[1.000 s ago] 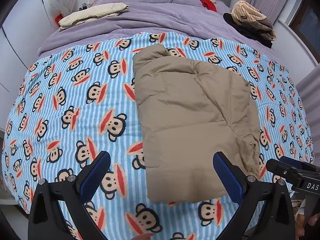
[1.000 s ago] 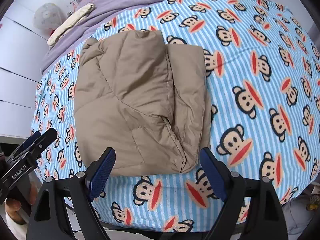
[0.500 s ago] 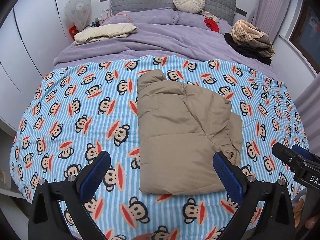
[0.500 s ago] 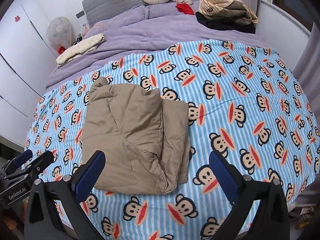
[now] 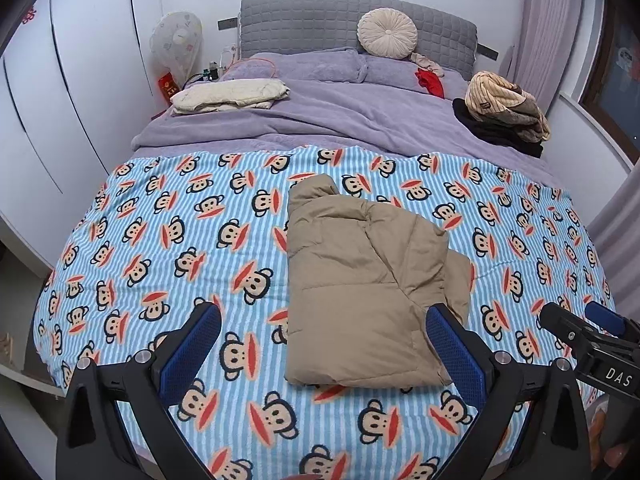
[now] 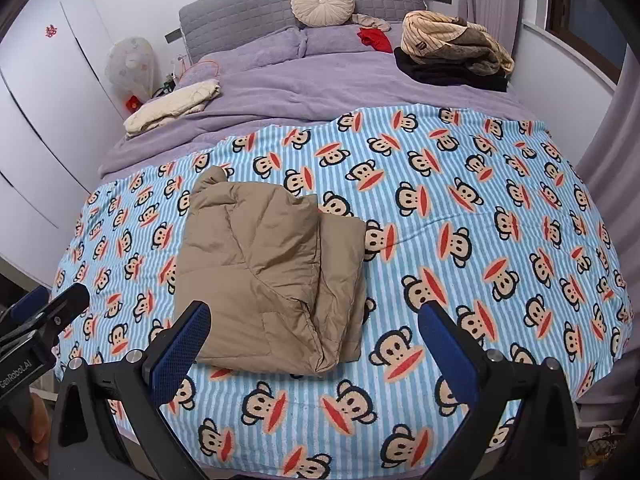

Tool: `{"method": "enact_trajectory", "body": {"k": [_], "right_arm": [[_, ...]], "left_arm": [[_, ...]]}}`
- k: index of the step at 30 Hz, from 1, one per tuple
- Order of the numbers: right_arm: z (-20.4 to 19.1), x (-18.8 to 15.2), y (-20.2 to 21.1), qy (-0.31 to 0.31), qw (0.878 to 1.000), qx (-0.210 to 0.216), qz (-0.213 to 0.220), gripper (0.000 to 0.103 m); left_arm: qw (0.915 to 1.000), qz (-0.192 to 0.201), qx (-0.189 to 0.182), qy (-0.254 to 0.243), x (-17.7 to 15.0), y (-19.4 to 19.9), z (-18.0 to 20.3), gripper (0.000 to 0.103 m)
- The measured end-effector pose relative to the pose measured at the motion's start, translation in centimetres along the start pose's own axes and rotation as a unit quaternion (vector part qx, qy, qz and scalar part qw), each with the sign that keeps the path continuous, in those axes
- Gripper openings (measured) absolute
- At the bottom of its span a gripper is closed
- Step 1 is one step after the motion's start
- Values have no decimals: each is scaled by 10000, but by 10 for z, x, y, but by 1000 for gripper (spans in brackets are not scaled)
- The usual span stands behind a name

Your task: Fold large clothes

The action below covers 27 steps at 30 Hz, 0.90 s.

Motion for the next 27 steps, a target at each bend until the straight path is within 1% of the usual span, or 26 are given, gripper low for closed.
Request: {"method": "enact_trajectory", "body": {"k": [11,27], "right_arm": [[-9,2,15,68,9998,69,146,103],[-8,2,14,79,9998,73,145,103]], "left_arm": [[9998,102,117,87,-1,13,-8,103],[9998,94,114,93,-4,15,-10,103]]}}
Point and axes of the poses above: each gripper's, at about its wrist camera, not at the fingertips, and y roughly against the way its jaws point, z to its right, x to its top, the point moved 9 cm from there along -y, roughly the way its jaws point, and after that the axes turned 13 degrees about -x, right-handed, at the moved point
